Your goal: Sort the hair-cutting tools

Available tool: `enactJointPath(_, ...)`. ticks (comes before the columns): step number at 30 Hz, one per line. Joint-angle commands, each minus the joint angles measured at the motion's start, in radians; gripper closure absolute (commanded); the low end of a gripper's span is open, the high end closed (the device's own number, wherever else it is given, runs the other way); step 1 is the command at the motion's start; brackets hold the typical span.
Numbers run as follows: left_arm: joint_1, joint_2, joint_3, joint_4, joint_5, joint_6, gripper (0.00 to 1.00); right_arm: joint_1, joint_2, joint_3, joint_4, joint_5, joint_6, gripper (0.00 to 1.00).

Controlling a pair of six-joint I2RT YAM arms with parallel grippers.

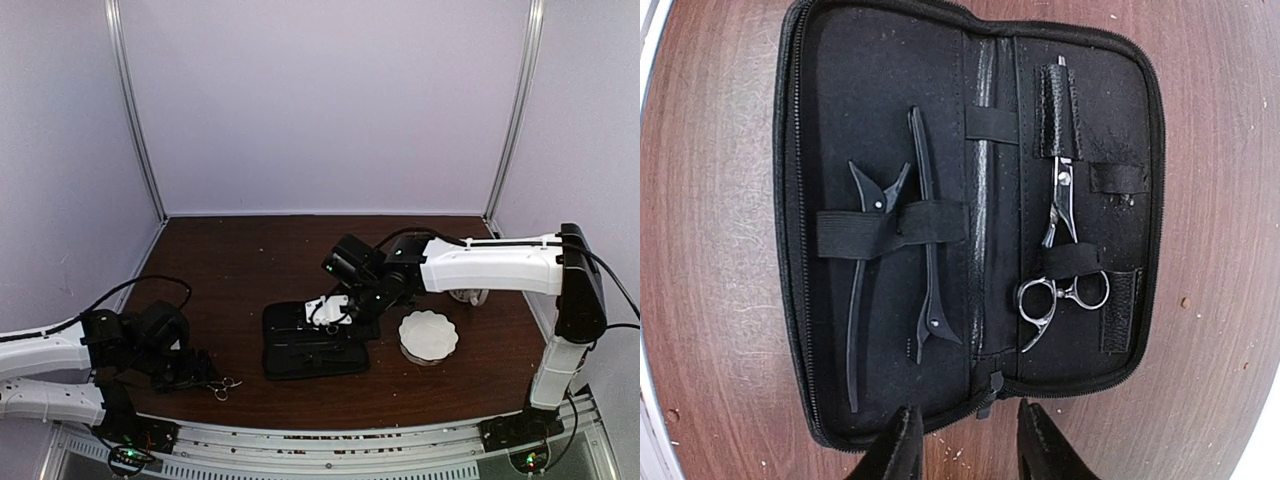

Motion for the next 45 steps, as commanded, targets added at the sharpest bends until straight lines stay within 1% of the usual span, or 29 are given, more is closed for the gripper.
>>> enactJointPath(1, -0.005, -0.031, -0.091, 0.131, 0.017, -0.203, 0.15, 0.012, -0.034, -0.011, 0.000, -0.005, -0.010, 0.67)
enactJointPath(4, -0.005, -0.037, -0.128, 0.184, 0.002, -0.236, 0.20, 0.014, -0.028, -0.013, 0.002, 0.001, -0.015, 0.67)
enactJointPath(8, -0.002, -0.014, -0.141, 0.223, -0.045, -0.237, 0.25, 0.019, -0.012, -0.010, -0.010, 0.014, -0.020, 0.67)
enactJointPath(14, 0.052, 0.088, -0.126, 0.281, -0.083, -0.177, 0.33, 0.029, -0.007, -0.009, -0.011, 0.015, -0.021, 0.67)
enactJointPath(16, 0.076, 0.135, -0.109, 0.312, -0.105, -0.138, 0.34, 0.032, -0.004, -0.009, -0.012, 0.018, -0.021, 0.68)
enactJointPath(20, 0.133, 0.267, -0.043, 0.394, -0.113, 0.013, 0.37, 0.037, 0.002, -0.009, -0.011, 0.028, -0.022, 0.68)
enactJointPath(26, 0.160, 0.467, 0.126, 0.362, -0.194, 0.216, 0.44, 0.039, 0.007, -0.012, -0.012, 0.040, -0.025, 0.68)
enactJointPath(31, 0.165, 0.563, 0.210, 0.368, -0.182, 0.350, 0.49, 0.041, 0.005, -0.013, -0.012, 0.047, -0.027, 0.68)
enactJointPath(34, 0.165, 0.561, 0.236, 0.383, -0.162, 0.431, 0.50, 0.041, 0.007, -0.015, -0.012, 0.049, -0.029, 0.68)
enactJointPath(36, 0.165, 0.539, 0.261, 0.337, -0.190, 0.466, 0.50, 0.041, 0.010, -0.016, -0.012, 0.051, -0.030, 0.68)
enactJointPath(37, 0.165, 0.526, 0.275, 0.284, -0.226, 0.462, 0.50, 0.041, 0.011, -0.015, -0.012, 0.051, -0.030, 0.68)
enactJointPath(39, 0.165, 0.498, 0.297, 0.172, -0.284, 0.413, 0.50, 0.042, 0.013, -0.015, -0.015, 0.051, -0.030, 0.68)
enactJointPath(41, 0.165, 0.463, 0.288, 0.109, -0.283, 0.362, 0.52, 0.043, 0.014, -0.015, -0.015, 0.052, -0.031, 0.68)
enactJointPath(43, 0.165, 0.422, 0.251, 0.090, -0.258, 0.308, 0.54, 0.042, 0.015, -0.016, -0.013, 0.054, -0.031, 0.69)
enactJointPath(45, 0.164, 0.386, 0.209, 0.124, -0.212, 0.286, 0.58, 0.042, 0.016, -0.016, -0.015, 0.053, -0.032, 0.69)
